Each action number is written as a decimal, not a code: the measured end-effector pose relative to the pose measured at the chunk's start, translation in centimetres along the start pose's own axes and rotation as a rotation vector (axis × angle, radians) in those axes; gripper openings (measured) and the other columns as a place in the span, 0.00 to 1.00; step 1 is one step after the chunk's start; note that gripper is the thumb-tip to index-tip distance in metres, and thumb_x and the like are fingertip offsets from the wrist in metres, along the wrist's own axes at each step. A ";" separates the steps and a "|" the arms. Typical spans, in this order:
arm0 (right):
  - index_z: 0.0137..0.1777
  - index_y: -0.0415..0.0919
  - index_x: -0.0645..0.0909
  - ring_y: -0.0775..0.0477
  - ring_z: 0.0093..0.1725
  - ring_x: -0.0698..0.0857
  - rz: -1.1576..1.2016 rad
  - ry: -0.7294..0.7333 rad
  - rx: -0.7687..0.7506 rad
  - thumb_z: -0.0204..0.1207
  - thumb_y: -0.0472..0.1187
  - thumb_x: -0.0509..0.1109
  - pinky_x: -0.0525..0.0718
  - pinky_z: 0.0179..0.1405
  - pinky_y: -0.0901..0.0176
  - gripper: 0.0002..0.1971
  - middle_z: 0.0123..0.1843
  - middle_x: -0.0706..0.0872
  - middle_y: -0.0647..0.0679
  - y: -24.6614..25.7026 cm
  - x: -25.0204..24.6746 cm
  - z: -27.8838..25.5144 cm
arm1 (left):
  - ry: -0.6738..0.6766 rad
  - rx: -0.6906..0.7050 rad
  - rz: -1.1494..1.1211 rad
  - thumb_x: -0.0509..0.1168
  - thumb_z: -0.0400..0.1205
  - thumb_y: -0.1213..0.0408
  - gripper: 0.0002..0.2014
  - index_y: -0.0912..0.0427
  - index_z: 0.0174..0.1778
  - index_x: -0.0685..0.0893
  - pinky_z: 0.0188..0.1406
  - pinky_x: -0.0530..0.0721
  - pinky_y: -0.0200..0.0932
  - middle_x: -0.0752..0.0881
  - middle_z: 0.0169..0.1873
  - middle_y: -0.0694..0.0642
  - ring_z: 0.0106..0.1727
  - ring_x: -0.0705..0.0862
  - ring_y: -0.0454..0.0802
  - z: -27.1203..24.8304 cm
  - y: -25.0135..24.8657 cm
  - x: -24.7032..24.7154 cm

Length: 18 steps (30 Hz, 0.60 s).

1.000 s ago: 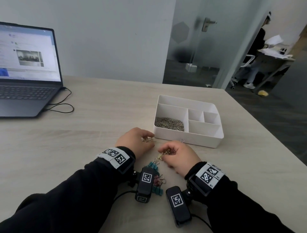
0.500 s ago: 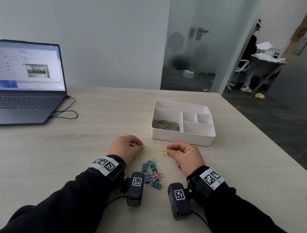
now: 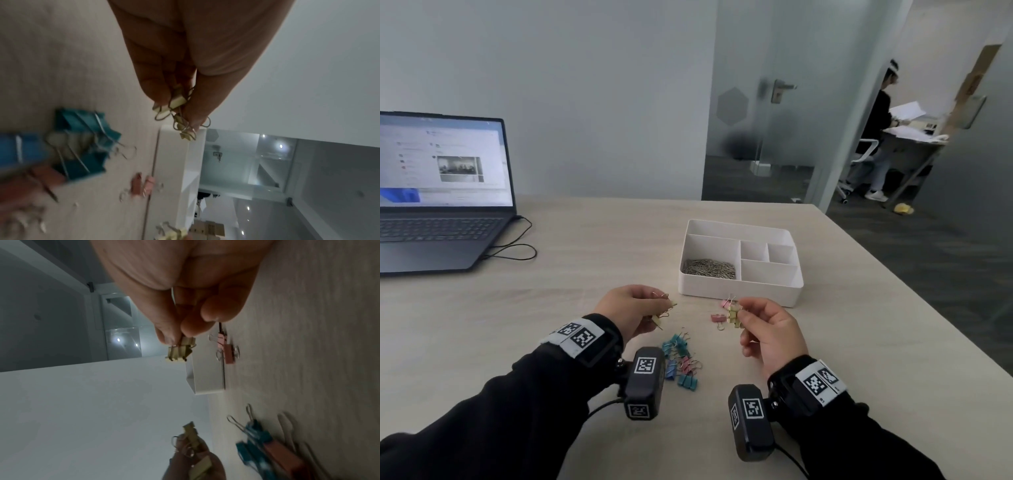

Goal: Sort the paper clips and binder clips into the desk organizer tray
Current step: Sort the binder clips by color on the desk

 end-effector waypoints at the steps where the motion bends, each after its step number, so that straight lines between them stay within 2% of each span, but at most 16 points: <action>1: 0.48 0.39 0.87 0.50 0.22 0.78 0.009 -0.011 0.000 0.78 0.27 0.70 0.75 0.16 0.62 0.08 0.31 0.84 0.46 0.3 -0.5 0.2 | 0.026 0.007 -0.014 0.78 0.72 0.72 0.05 0.63 0.41 0.89 0.32 0.85 0.40 0.88 0.31 0.55 0.29 0.82 0.48 0.1 -0.6 0.9; 8: 0.51 0.41 0.86 0.51 0.25 0.80 0.002 -0.139 -0.087 0.79 0.27 0.70 0.79 0.18 0.61 0.09 0.37 0.86 0.44 3.8 -4.7 4.2 | 0.133 0.088 0.015 0.79 0.70 0.73 0.08 0.61 0.34 0.87 0.25 0.83 0.37 0.85 0.27 0.54 0.25 0.81 0.47 2.7 -5.1 7.3; 12: 0.52 0.40 0.85 0.52 0.27 0.84 -0.031 -0.173 -0.108 0.79 0.27 0.69 0.83 0.21 0.59 0.09 0.40 0.88 0.44 5.3 -6.0 6.9 | 0.152 0.135 0.143 0.80 0.70 0.71 0.07 0.58 0.33 0.88 0.36 0.88 0.43 0.87 0.28 0.54 0.30 0.84 0.48 5.0 -6.9 11.2; 15: 0.52 0.39 0.84 0.51 0.29 0.86 -0.085 -0.177 -0.094 0.80 0.28 0.69 0.84 0.22 0.57 0.08 0.43 0.89 0.42 5.0 -6.3 8.2 | 0.141 0.160 0.235 0.79 0.71 0.70 0.05 0.60 0.38 0.89 0.39 0.91 0.45 0.88 0.32 0.54 0.33 0.86 0.48 6.5 -7.5 13.8; 17: 0.50 0.42 0.85 0.49 0.27 0.86 -0.161 -0.197 -0.100 0.79 0.30 0.70 0.81 0.20 0.59 0.07 0.44 0.91 0.44 4.7 -6.5 8.6 | 0.136 0.165 0.295 0.79 0.71 0.69 0.05 0.59 0.37 0.89 0.41 0.90 0.48 0.88 0.31 0.54 0.31 0.85 0.49 7.3 -7.4 15.4; 18: 0.48 0.43 0.85 0.49 0.25 0.86 -0.212 -0.209 -0.110 0.79 0.31 0.70 0.79 0.20 0.60 0.07 0.43 0.91 0.46 4.5 -6.6 8.8 | 0.134 0.178 0.329 0.79 0.71 0.68 0.04 0.58 0.37 0.89 0.38 0.89 0.47 0.88 0.30 0.54 0.30 0.84 0.49 7.7 -7.4 16.2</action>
Point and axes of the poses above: each hand's wrist, its own z-axis towards the middle knuckle, its own x-axis out of the palm, y = z × x, the point moved 5 cm from there along z, towards the middle knuckle
